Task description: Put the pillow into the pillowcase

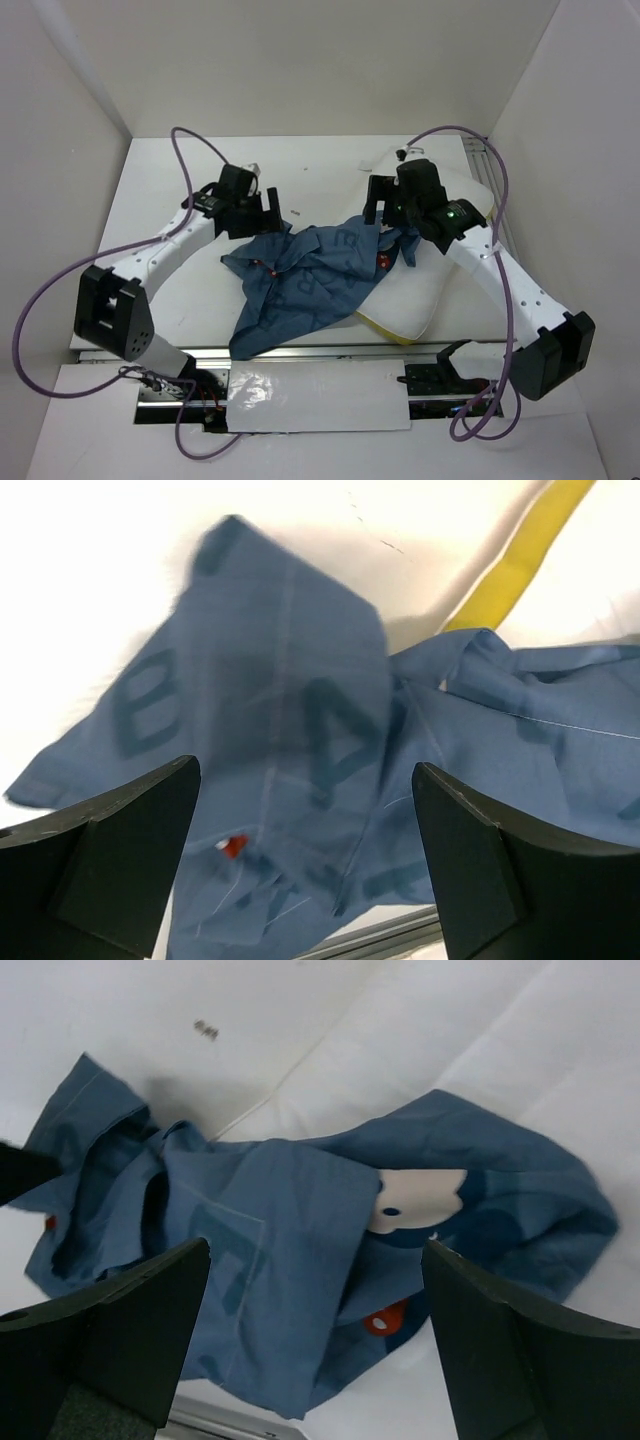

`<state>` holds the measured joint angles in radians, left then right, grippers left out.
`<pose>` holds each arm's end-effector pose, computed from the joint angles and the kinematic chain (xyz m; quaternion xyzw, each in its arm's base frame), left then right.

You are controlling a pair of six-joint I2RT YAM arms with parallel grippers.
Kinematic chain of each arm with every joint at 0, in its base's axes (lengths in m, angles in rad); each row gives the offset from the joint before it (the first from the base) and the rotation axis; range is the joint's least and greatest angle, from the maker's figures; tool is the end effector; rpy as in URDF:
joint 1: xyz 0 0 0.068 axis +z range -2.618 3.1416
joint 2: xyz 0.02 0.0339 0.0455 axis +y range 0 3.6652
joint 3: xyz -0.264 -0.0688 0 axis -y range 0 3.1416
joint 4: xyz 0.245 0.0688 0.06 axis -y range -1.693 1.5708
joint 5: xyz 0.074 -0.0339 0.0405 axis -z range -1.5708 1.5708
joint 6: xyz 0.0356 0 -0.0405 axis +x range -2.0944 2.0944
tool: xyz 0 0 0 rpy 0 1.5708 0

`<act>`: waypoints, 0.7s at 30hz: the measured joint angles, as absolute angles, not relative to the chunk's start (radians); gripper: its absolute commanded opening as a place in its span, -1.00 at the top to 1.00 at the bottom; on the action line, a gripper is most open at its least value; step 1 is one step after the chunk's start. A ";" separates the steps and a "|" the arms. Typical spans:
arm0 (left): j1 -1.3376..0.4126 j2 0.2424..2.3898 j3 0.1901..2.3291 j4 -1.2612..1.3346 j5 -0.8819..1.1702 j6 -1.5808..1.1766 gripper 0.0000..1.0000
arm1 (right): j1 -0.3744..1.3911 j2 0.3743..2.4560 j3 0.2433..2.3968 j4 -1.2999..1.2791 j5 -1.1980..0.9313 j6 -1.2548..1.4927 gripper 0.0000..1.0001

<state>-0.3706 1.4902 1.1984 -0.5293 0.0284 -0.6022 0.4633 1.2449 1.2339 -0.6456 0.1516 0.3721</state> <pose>0.3029 -0.1188 0.2834 -0.1023 0.9248 -0.1828 0.3175 0.2418 0.1148 0.3543 -0.0074 0.8954 0.1164 0.4298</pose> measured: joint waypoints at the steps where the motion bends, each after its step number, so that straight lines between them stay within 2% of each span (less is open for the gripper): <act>1: -0.389 1.519 1.221 -0.532 0.022 -0.595 -1.00 | 0.470 1.253 1.233 -0.641 0.129 0.372 -0.87; 4: -0.433 1.574 1.266 -0.556 -0.012 -0.575 -1.00 | 0.487 1.276 1.216 -0.620 0.062 0.373 -0.87; 9: -0.470 1.667 1.338 -0.606 -0.073 -0.561 -0.80 | 0.502 1.303 1.166 -0.603 0.002 0.374 -0.92; 12: -0.477 1.719 1.371 -0.627 -0.080 -0.553 -0.59 | 0.506 1.323 1.153 -0.596 0.003 0.374 -0.92; 16: -0.493 1.761 1.400 -0.655 -0.100 -0.549 -0.15 | 0.514 1.347 1.148 -0.588 0.004 0.376 -0.94; 17: -0.497 1.766 1.406 -0.659 -0.107 -0.552 0.31 | 0.515 1.349 1.144 -0.583 0.003 0.376 -0.94; 19: -0.501 1.777 1.411 -0.667 -0.117 -0.554 0.83 | 0.517 1.353 1.133 -0.575 -0.003 0.377 -0.87; 20: -0.502 1.780 1.412 -0.673 -0.120 -0.554 1.00 | 0.518 1.355 1.128 -0.570 -0.009 0.377 -0.81; 21: -0.503 1.783 1.412 -0.678 -0.124 -0.550 1.00 | 0.519 1.357 1.122 -0.564 -0.018 0.378 -0.67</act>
